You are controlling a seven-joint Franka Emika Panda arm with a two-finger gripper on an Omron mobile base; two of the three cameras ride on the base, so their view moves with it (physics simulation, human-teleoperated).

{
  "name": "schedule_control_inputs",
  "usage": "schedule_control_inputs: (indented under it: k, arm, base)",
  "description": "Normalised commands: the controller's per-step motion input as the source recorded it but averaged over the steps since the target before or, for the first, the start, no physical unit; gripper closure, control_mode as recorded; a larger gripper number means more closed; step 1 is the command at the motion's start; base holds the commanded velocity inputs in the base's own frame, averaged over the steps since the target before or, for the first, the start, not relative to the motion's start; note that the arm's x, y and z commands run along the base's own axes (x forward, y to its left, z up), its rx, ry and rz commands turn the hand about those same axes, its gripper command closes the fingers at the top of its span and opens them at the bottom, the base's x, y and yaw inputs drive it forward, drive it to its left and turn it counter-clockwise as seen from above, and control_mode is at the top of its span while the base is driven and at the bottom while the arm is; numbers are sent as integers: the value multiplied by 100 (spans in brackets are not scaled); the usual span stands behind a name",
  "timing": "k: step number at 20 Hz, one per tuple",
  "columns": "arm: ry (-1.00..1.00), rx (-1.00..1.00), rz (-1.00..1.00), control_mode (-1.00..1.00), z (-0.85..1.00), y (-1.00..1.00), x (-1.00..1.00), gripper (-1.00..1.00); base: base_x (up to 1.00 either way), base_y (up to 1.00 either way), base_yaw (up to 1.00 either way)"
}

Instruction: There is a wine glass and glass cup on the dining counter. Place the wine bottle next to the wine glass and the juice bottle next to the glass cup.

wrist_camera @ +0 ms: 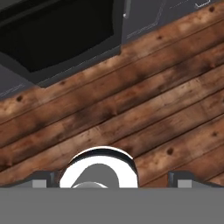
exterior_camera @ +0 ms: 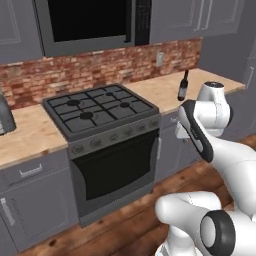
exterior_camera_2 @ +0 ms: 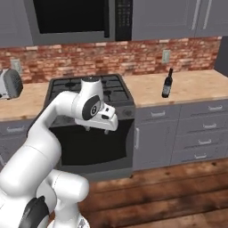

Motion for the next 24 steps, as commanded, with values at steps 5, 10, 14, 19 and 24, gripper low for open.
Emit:
schedule_control_inputs:
  k: [5, 10, 14, 19, 24]
  arm:
    - [0, 0, 0, 100, 0, 0, 0, -100]
    - [0, 0, 0, 100, 0, 0, 0, -100]
    - [0, 0, 0, 100, 0, 0, 0, -100]
    - [0, 0, 0, 100, 0, 0, 0, -100]
    - [0, 0, 0, 100, 0, 0, 0, -100]
  base:
    - [67, -17, -4]
    - [65, -25, -1]
    - [57, -40, 0]
    - [50, -52, 0]
    - [48, -45, 8]
